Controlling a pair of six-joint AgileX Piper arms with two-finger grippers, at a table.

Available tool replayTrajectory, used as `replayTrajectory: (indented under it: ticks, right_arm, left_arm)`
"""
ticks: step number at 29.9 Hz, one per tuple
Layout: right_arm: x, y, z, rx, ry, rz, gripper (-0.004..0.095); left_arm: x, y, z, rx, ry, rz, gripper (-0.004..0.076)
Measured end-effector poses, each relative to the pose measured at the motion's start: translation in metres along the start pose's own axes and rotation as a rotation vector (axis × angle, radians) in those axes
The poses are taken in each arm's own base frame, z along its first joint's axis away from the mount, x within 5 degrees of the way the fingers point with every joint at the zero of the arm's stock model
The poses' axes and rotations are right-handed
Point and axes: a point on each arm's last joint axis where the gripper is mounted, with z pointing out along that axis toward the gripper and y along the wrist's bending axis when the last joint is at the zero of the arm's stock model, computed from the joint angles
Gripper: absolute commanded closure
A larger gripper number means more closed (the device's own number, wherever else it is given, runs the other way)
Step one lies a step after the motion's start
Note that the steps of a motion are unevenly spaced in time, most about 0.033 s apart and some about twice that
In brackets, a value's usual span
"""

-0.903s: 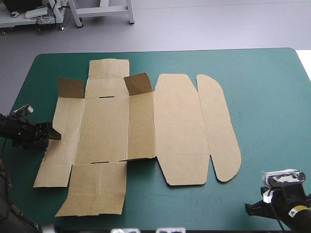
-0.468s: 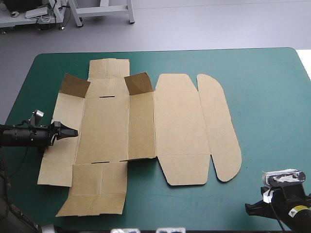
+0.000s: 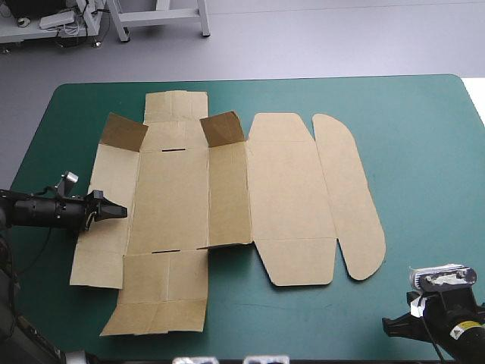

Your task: Fold the box

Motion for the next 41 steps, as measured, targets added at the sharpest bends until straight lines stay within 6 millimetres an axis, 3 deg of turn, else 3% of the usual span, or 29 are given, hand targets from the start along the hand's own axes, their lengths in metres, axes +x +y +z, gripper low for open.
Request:
replayTrajectory:
  ticks: [2, 13, 18, 23, 31, 41]
  right_arm:
    - [0.0, 0.0, 0.0, 0.0, 0.0, 0.0, 0.0921]
    - [0.0, 0.0, 0.0, 0.0, 0.0, 0.0, 0.0921]
    - [0.0, 0.0, 0.0, 0.0, -0.001, 0.0, 0.0921]
    - [0.0, 0.0, 0.0, 0.0, -0.001, 0.0, 0.0921]
    - [0.0, 0.0, 0.0, 0.0, -0.001, 0.0, 0.0921]
    - [0.0, 0.0, 0.0, 0.0, -0.001, 0.0, 0.0921]
  left_arm:
    - [-0.002, -0.001, 0.005, -0.011, 0.029, 0.015, 0.0722]
    - [-0.023, -0.03, 0.015, -0.173, 0.146, 0.165, 0.0733]
    - [-0.036, -0.065, 0.014, -0.281, 0.162, 0.344, 0.0733]
    - [-0.053, -0.108, -0.002, -0.358, 0.068, 0.518, 0.0733]
    - [-0.058, -0.179, -0.02, -0.466, -0.003, 0.787, 0.0733]
    - [-0.043, -0.241, 0.007, -0.65, 0.081, 1.137, 0.0733]
